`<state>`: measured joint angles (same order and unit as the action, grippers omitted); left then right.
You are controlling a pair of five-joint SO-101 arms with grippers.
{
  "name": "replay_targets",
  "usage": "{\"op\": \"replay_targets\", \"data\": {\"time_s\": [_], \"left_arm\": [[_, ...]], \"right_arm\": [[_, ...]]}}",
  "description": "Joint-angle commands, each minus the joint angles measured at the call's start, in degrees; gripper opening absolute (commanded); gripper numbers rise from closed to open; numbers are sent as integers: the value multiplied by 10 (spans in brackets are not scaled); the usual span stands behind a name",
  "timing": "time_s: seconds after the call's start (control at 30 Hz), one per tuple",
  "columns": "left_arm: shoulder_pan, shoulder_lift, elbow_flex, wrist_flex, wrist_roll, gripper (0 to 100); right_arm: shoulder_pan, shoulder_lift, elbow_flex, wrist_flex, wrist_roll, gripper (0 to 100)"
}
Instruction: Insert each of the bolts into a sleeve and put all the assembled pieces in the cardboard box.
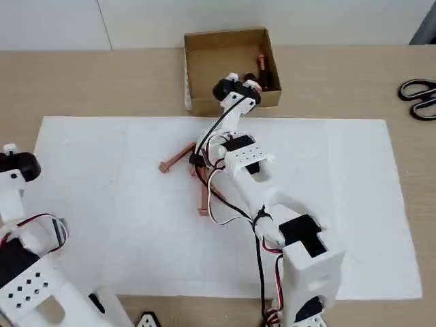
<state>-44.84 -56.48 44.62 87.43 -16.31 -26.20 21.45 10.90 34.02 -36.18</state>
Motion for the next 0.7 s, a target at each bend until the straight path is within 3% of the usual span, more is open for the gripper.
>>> {"op": "replay_targets", "data": {"time_s": [0.0, 0.2, 0.5, 0.67], "left_arm": [[0, -3, 0, -12, -4, 182], [0, -3, 0, -12, -4, 182], [0, -3, 0, -12, -4, 182], [0, -3, 0, -11, -4, 182]], "right_arm": [[0, 16, -18, 1, -4, 189], [1, 16, -18, 0, -4, 59], [7, 4, -15, 2, -3, 50], [38, -57, -26, 83, -2, 50]]}}
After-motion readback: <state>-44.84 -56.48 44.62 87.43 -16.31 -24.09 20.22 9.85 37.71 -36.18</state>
